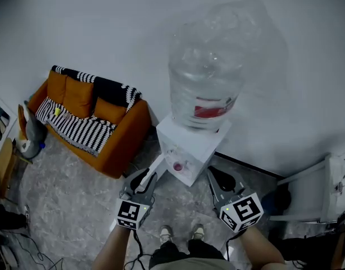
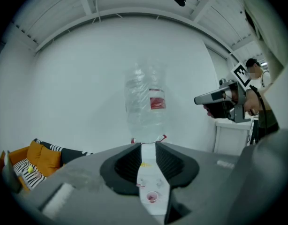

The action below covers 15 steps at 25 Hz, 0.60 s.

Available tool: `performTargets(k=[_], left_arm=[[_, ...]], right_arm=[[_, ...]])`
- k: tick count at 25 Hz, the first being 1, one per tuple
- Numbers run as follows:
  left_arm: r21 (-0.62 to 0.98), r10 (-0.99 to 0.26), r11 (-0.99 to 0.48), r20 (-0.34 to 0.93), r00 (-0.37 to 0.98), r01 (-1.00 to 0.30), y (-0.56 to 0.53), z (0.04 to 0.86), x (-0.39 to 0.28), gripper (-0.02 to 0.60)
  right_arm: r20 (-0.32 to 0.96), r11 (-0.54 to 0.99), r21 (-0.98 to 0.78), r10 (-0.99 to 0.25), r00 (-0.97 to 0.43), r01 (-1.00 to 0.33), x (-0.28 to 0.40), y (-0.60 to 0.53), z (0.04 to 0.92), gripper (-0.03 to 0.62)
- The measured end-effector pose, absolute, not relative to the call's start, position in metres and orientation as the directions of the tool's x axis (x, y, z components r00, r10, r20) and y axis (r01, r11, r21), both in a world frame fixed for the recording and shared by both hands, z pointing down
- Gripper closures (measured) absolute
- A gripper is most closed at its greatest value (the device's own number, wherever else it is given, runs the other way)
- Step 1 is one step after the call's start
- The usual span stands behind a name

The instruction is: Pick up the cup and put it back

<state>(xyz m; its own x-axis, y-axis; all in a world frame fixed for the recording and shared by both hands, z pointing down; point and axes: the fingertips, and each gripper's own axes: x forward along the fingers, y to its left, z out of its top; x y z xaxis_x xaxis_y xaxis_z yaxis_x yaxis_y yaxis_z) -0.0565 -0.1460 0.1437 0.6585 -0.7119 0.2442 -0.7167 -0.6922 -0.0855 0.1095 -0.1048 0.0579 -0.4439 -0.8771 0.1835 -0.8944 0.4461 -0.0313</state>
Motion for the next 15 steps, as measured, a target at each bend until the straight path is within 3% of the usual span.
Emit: performTargets(k=[8,15], left_arm=[[-0.162,-0.715,-0.698,0.194,0.671,-0.697,-0.12,0.073,-0.063,0.488],[-0.188,-0.739,-0.674,0.139,0.659,-0.715,-0.104,0.018,-0.064,0.545]], right_arm=[[0.139,0.451,0.024,-0.885,-0.444,-0.892,0.104,-0.081,0.006,0.591],[0.096,0.461,0.097,-0.886,-0.453,-0.882,0.099,-0.064,-0.034,0.591]])
